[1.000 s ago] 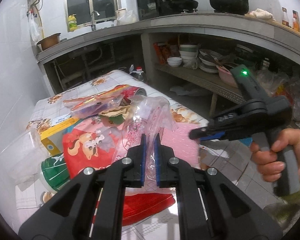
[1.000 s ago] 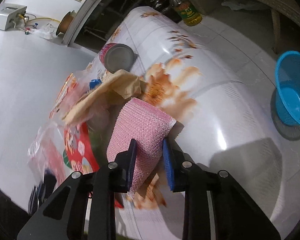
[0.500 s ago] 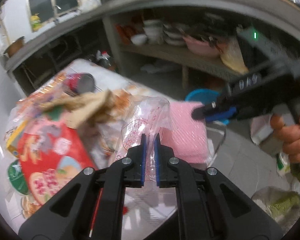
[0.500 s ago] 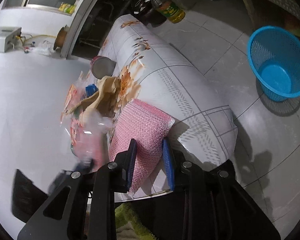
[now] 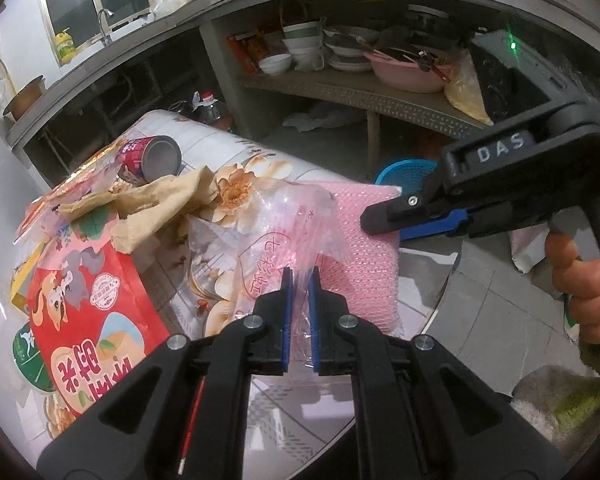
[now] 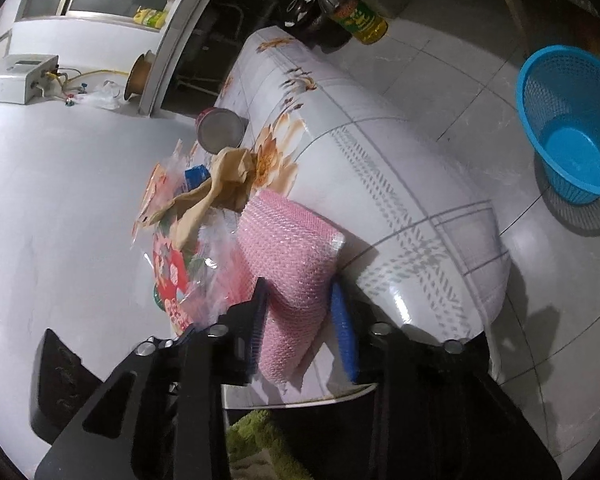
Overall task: Collect trash
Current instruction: 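Carry both items over the blue basket and open both tools, then move both open tools back toward the table, then grasp the red snack bag with the left tool while the right tool grasps a red-printed clear bag, then lift both held bags and carry them over the blue basket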
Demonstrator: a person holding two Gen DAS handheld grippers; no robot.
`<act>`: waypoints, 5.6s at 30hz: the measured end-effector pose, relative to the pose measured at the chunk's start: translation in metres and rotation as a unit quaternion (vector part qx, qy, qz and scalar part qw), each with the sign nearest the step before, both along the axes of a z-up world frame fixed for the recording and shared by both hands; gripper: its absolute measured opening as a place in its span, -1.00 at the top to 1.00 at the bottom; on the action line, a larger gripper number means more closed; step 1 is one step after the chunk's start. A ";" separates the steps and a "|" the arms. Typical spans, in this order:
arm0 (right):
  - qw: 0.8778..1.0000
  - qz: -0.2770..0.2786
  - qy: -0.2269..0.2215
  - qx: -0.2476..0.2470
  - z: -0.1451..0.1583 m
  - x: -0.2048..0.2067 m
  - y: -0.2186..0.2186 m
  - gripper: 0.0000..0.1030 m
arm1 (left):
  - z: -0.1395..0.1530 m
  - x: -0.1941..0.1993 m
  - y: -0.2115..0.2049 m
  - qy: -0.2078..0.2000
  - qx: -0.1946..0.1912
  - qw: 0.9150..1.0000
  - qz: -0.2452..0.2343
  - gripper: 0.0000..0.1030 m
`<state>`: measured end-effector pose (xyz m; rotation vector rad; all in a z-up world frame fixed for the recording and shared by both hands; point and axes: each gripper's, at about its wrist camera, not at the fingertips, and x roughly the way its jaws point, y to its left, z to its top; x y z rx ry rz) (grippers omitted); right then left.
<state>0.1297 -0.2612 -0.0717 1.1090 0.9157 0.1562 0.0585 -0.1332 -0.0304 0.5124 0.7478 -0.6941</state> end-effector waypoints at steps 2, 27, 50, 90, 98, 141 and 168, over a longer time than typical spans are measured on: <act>1.000 -0.010 -0.008 0.000 0.001 -0.004 -0.006 0.50 | 0.004 0.001 -0.002 -0.002 -0.002 1.000 -0.002 0.88; 0.928 -0.350 0.114 -0.050 -0.087 -0.115 -0.200 0.51 | -0.042 0.118 -0.294 0.288 -0.038 0.951 -0.107 0.89; 0.918 -0.346 0.178 -0.076 -0.127 -0.116 -0.213 -0.16 | -0.038 0.134 -0.281 0.223 -0.018 0.973 -0.056 -0.22; 0.975 0.137 -0.059 -0.167 0.062 0.077 0.102 -0.43 | 0.002 0.098 0.228 0.166 -0.282 0.911 0.251 -0.31; 0.972 0.181 -0.041 -0.147 0.048 0.102 0.136 -0.04 | -0.021 0.110 0.239 0.219 -0.350 0.884 0.219 0.09; 0.990 0.118 -0.030 -0.075 0.091 0.216 0.086 0.77 | -0.014 0.063 0.277 0.181 -0.398 0.875 0.207 0.83; 0.990 0.078 -0.040 -0.107 0.089 0.053 0.039 0.90 | 0.007 0.041 0.285 0.140 -0.404 0.882 0.200 0.86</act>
